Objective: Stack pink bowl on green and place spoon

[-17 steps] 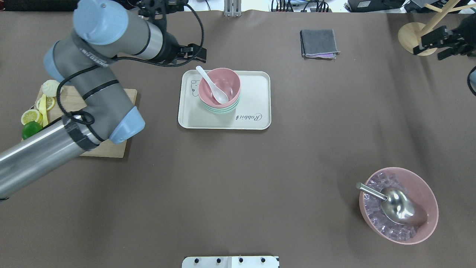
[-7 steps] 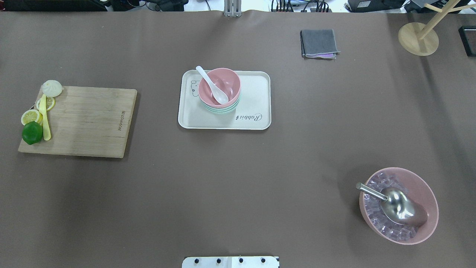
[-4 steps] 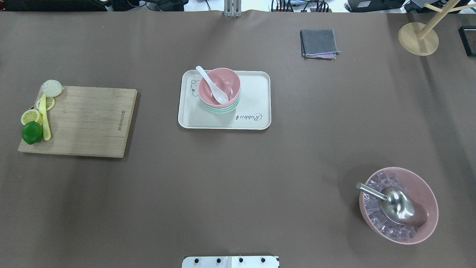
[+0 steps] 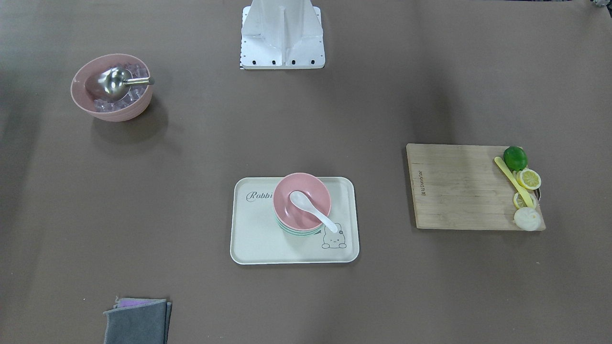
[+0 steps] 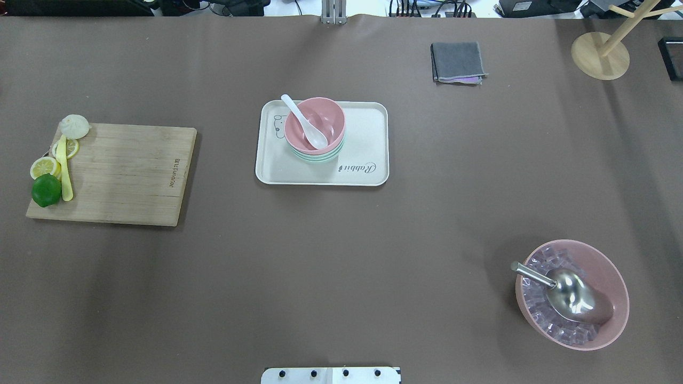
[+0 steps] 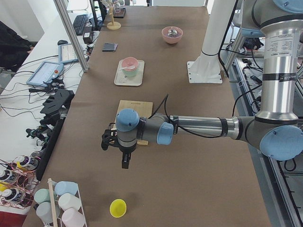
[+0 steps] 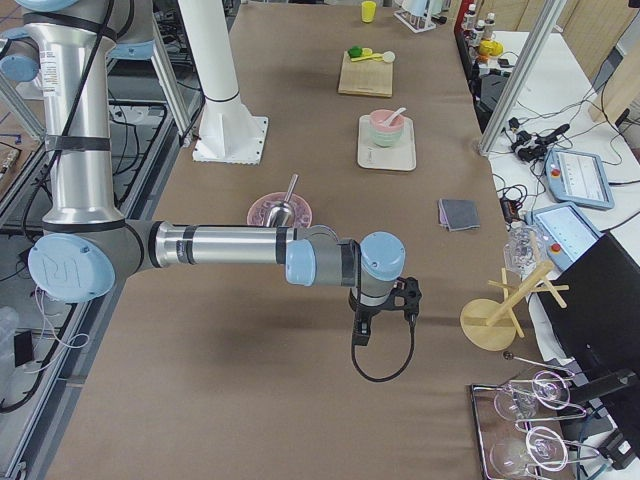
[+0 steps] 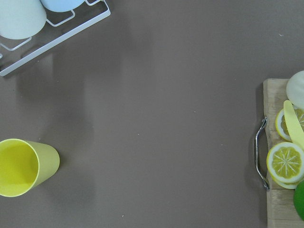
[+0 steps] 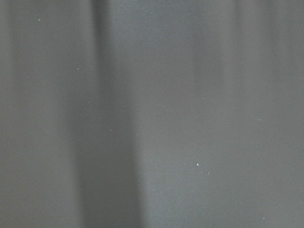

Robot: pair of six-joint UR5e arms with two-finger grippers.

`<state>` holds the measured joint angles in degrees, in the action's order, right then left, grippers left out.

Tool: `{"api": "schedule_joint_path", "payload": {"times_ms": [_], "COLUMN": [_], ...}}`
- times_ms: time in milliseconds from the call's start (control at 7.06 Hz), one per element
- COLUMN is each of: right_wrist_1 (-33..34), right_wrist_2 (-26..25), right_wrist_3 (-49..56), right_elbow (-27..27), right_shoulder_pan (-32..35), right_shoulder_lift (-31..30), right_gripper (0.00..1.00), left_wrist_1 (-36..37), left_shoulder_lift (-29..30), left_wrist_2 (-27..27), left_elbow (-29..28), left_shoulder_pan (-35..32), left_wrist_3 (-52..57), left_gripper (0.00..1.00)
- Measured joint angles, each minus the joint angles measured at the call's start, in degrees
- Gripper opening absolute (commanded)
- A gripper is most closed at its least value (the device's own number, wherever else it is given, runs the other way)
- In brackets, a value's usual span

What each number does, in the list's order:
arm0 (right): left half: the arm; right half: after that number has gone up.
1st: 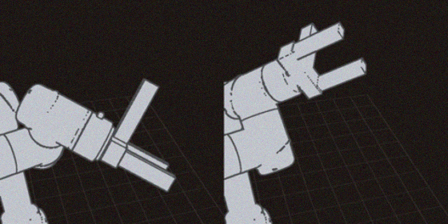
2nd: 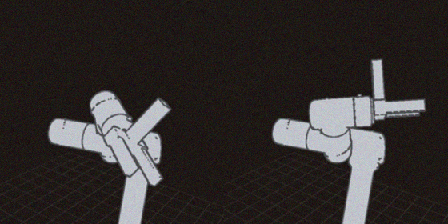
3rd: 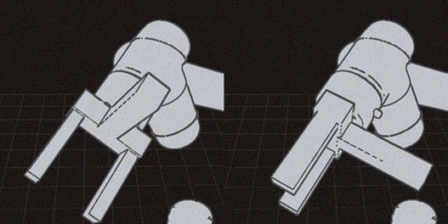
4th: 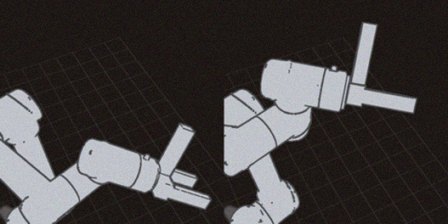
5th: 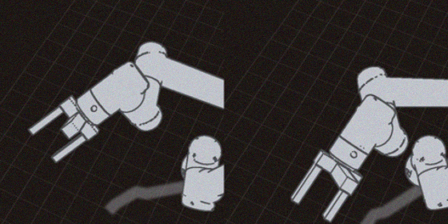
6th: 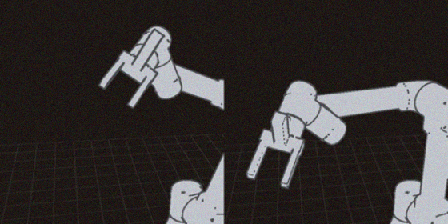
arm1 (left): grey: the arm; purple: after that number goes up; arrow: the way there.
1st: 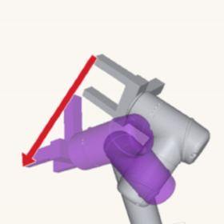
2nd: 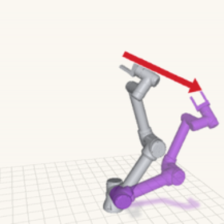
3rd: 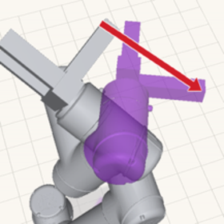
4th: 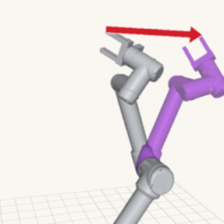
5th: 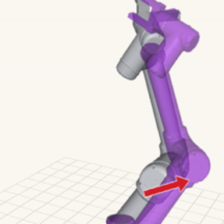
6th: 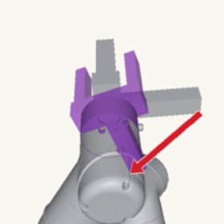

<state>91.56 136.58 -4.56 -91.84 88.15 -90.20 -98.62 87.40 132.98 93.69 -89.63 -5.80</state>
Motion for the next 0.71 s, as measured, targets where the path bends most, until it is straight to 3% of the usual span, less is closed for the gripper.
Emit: {"api": "schedule_joint_path", "payload": {"times_ms": [709], "right_wrist_1": [-0.47], "right_wrist_2": [0.65], "right_wrist_3": [-1.82], "right_elbow": [-0.20], "right_shoulder_pan": [-0.04], "right_shoulder_lift": [0.02], "right_gripper": [1.00], "left_wrist_1": [2.18], "left_shoulder_lift": [-0.29], "left_wrist_2": [0.21], "left_elbow": [0.28], "left_shoulder_pan": [-0.05], "left_wrist_3": [-0.05], "left_gripper": [0.98]}}
